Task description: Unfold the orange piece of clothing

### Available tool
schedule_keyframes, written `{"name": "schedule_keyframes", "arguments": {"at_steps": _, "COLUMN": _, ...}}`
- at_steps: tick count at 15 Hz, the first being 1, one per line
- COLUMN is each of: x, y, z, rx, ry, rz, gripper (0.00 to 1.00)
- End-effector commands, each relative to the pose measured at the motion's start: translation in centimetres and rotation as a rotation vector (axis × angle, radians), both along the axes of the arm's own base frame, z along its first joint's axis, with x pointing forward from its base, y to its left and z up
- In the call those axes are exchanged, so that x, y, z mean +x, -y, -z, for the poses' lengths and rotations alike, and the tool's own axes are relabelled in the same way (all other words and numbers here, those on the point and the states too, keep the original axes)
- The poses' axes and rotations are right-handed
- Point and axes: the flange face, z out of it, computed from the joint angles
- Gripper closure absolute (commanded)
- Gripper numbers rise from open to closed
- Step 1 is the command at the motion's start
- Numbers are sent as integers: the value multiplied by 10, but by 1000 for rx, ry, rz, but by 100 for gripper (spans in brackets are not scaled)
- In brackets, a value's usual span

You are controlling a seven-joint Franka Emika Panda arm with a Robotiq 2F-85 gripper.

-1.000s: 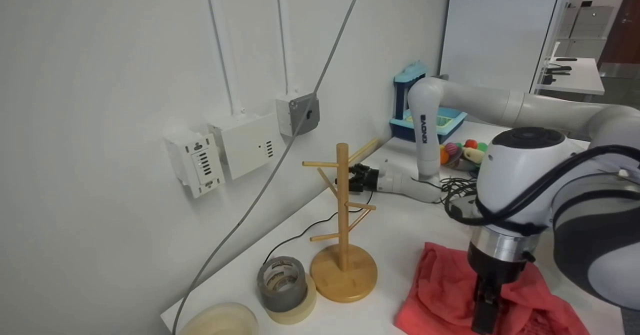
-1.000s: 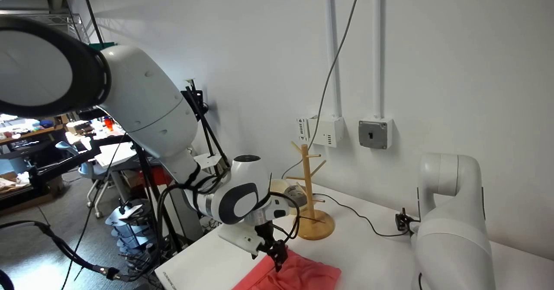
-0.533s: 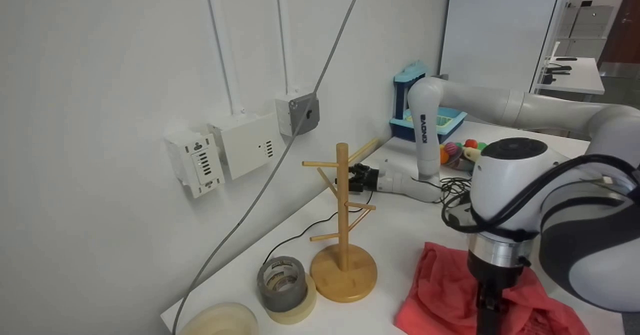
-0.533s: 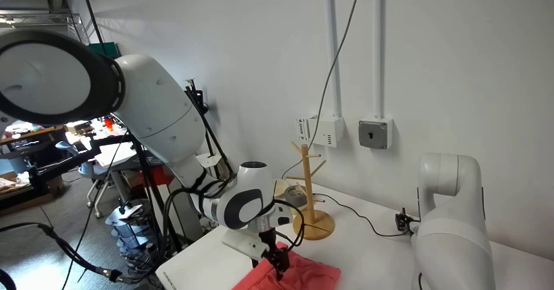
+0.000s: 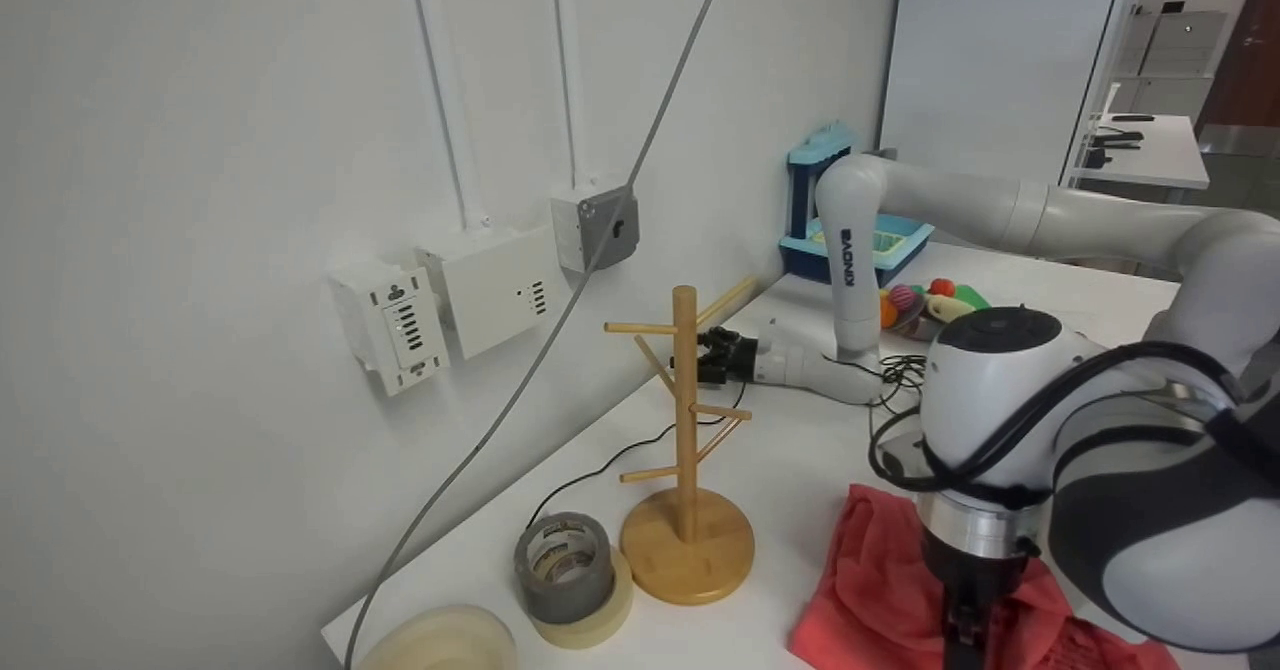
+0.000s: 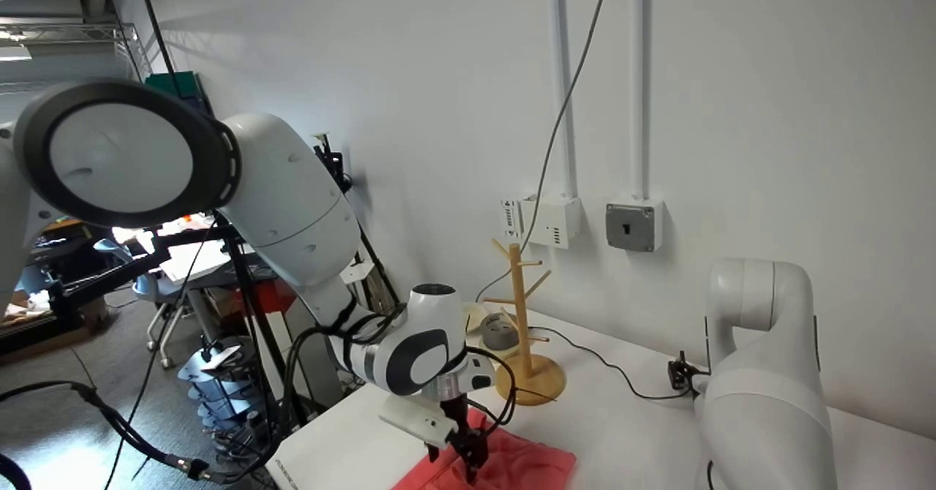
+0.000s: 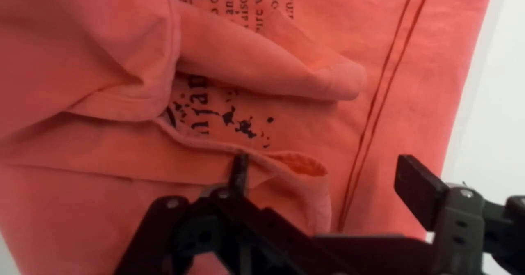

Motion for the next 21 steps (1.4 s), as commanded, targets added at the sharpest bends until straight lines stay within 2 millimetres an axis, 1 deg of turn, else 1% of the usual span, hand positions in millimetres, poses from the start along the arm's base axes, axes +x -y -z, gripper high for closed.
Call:
{"name": "schedule_keyframes", "arguments": {"at_steps": 1, "x": 5, "y": 10, "z": 8, "rx": -15, "ry": -20, "rz": -13, "gripper": 17}}
{"name": "schedule_keyframes", "arguments": {"at_steps": 3, "x": 5, "y": 16, "z": 10, "rx": -17, "ry": -23, "rz": -9, "gripper": 20}}
{"name": "schedule_keyframes", "arguments": {"at_steps": 4, "x": 6, "y": 18, "z": 11, "rx": -17, "ry": -24, "rz": -6, "gripper": 19}}
{"name": "schedule_keyframes", "arguments": {"at_steps": 6, "x": 5, "y": 21, "z": 12, "rx": -21, "ry": -25, "rz": -3, "gripper": 21}}
{"name": "schedule_keyframes", "arguments": {"at_steps": 7, "x": 5, "y": 22, "z": 12, "rx": -24, "ry": -25, "rz": -2, "gripper": 30}}
{"name": "schedule_keyframes", "arguments": {"at_steps": 8, "x": 6, "y": 23, "z": 13, "rx": -23, "ry": -26, "rz": 4, "gripper": 46}}
{"name": "schedule_keyframes", "arguments": {"at_steps": 9, "x": 6, "y": 24, "z": 13, "rx": -21, "ry": -26, "rz": 6, "gripper": 48}}
{"name": "schedule_keyframes", "arguments": {"at_steps": 10, "x": 7, "y": 25, "z": 14, "rx": -22, "ry": -25, "rz": 5, "gripper": 55}}
{"name": "schedule_keyframes", "arguments": {"at_steps": 11, "x": 7, "y": 25, "z": 14, "rx": -22, "ry": -25, "rz": 5, "gripper": 64}}
{"name": "schedule_keyframes", "arguments": {"at_steps": 13, "x": 9, "y": 25, "z": 13, "rx": -22, "ry": -22, "rz": 3, "gripper": 80}}
{"name": "schedule_keyframes", "arguments": {"at_steps": 16, "x": 9, "y": 24, "z": 10, "rx": -12, "ry": -20, "rz": -4, "gripper": 99}}
{"name": "schedule_keyframes", "arguments": {"at_steps": 19, "x": 14, "y": 24, "z": -2, "rx": -36, "ry": 1, "rz": -26, "gripper": 100}}
{"name": "schedule_keyframes", "arguments": {"at_steps": 21, "x": 19, "y": 31, "z": -20, "rx": -84, "ry": 2, "rz": -78, "gripper": 99}}
